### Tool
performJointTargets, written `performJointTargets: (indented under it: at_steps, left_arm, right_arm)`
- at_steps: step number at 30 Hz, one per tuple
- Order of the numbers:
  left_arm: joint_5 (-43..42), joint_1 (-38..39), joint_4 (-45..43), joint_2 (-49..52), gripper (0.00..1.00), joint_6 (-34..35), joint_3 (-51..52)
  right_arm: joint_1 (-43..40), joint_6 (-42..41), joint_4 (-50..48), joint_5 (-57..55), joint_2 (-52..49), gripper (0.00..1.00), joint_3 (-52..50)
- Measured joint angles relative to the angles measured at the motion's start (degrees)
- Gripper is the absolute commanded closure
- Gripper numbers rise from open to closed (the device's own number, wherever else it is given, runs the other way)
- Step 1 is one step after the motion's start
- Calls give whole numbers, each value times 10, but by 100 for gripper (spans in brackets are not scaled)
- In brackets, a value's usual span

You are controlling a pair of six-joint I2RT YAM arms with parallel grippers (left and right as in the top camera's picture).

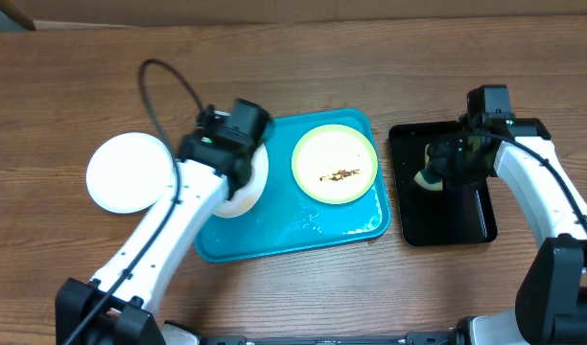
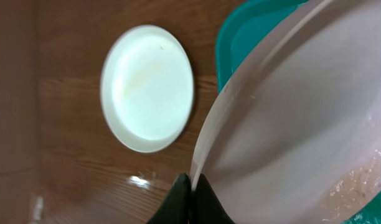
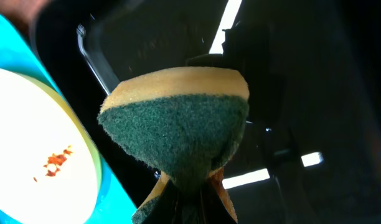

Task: Clean dirty plates on tray and stack at the side
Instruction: 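Carry the white plate left and stack it on the first white plate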

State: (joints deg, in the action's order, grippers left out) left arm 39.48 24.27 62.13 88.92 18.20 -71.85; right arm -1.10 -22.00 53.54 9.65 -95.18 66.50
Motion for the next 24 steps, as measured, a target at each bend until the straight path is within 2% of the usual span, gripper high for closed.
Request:
performJointTargets:
  at_steps: [5,11,17,24]
  left_arm:
    - [111,72,0,0,96,17,0]
    - [200,125,0,0,96,36,0]
    - [233,129,1,0,96,42,0]
    - [231,120,2,0,96,55,0]
  right_arm:
    - [0,4,-9,13,-2,96,-23]
    - [0,7,-10,20,-3,96,-25]
    - [0,8,-10,21,-3,96,-25]
    - [0,9,-10,21,-3,96,-25]
